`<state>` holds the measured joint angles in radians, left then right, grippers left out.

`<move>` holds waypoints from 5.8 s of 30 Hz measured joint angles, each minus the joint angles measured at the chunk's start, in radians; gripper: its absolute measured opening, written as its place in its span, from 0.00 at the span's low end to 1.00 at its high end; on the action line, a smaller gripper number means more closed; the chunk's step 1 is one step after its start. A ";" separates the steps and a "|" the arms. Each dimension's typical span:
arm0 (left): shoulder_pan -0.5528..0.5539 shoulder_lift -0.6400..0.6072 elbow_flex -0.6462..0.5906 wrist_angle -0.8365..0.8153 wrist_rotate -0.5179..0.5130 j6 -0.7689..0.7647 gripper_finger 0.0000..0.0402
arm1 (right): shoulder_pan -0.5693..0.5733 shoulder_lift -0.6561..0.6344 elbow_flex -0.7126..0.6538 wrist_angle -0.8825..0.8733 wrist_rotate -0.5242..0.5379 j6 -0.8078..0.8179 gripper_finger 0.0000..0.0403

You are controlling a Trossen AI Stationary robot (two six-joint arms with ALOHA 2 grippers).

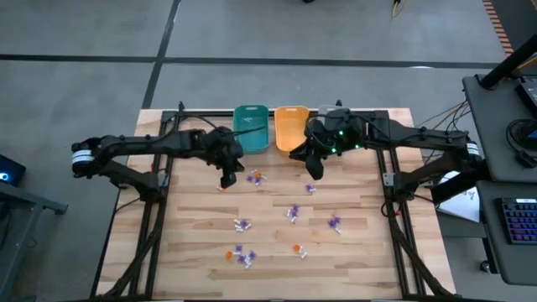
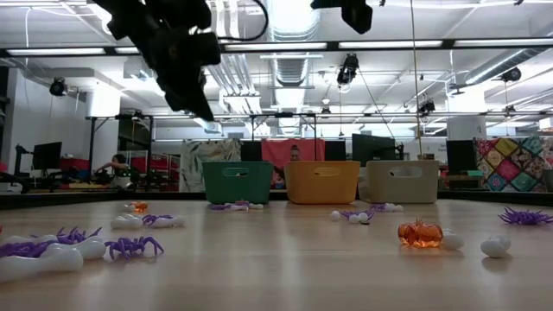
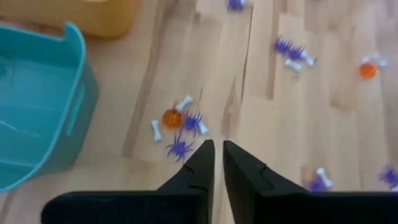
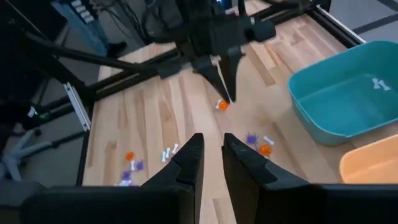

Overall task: Sort Halloween decoration
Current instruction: Put the purple spider toy into the gray bin

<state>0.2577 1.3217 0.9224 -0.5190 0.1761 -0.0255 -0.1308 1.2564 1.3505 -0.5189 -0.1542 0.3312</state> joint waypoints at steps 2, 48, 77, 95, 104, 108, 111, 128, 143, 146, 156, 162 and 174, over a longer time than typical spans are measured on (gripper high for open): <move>0.000 0.034 -0.003 -0.003 0.000 0.027 0.11 | 0.000 -0.011 -0.042 0.066 0.000 0.020 0.12; -0.001 0.430 -0.002 0.162 -0.063 0.197 0.30 | 0.000 0.003 -0.092 0.111 0.105 0.070 0.12; -0.002 0.414 0.100 0.045 -0.058 0.061 0.23 | 0.000 0.003 -0.097 0.109 0.105 0.070 0.12; -0.001 0.397 0.075 0.023 0.015 0.335 0.23 | 0.000 0.003 -0.100 0.109 0.105 0.075 0.12; -0.002 0.399 0.043 0.066 -0.028 0.358 0.23 | 0.000 0.003 -0.103 0.107 0.105 0.079 0.12; -0.003 0.410 0.036 0.066 -0.028 0.358 0.23 | 0.000 0.003 -0.104 0.107 0.105 0.080 0.12; -0.006 0.418 0.031 0.067 -0.028 0.357 0.23 | 0.000 0.003 -0.104 0.107 0.105 0.081 0.12; -0.006 0.425 0.010 0.100 -0.040 0.311 0.10 | -0.001 0.003 -0.103 0.107 0.130 0.082 0.12; -0.006 0.393 0.005 0.086 0.017 0.272 0.00 | -0.001 0.003 -0.107 0.106 0.131 0.078 0.12; -0.006 0.363 0.005 0.086 0.050 0.268 0.00 | -0.001 0.004 -0.114 0.105 0.131 0.078 0.12; -0.006 0.269 0.001 0.112 0.072 0.245 0.00 | -0.001 0.034 -0.128 0.105 0.130 0.078 0.12; -0.006 0.294 -0.007 0.161 0.077 0.183 0.08 | 0.000 0.058 -0.129 0.105 0.129 0.078 0.12; -0.006 0.330 -0.112 0.275 -0.015 0.144 0.46 | 0.004 0.072 -0.130 0.106 0.129 0.072 0.12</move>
<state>0.2516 1.6516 0.8106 -0.2438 0.1612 0.1184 -0.1265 1.3281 1.2201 -0.4134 -0.0250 0.4035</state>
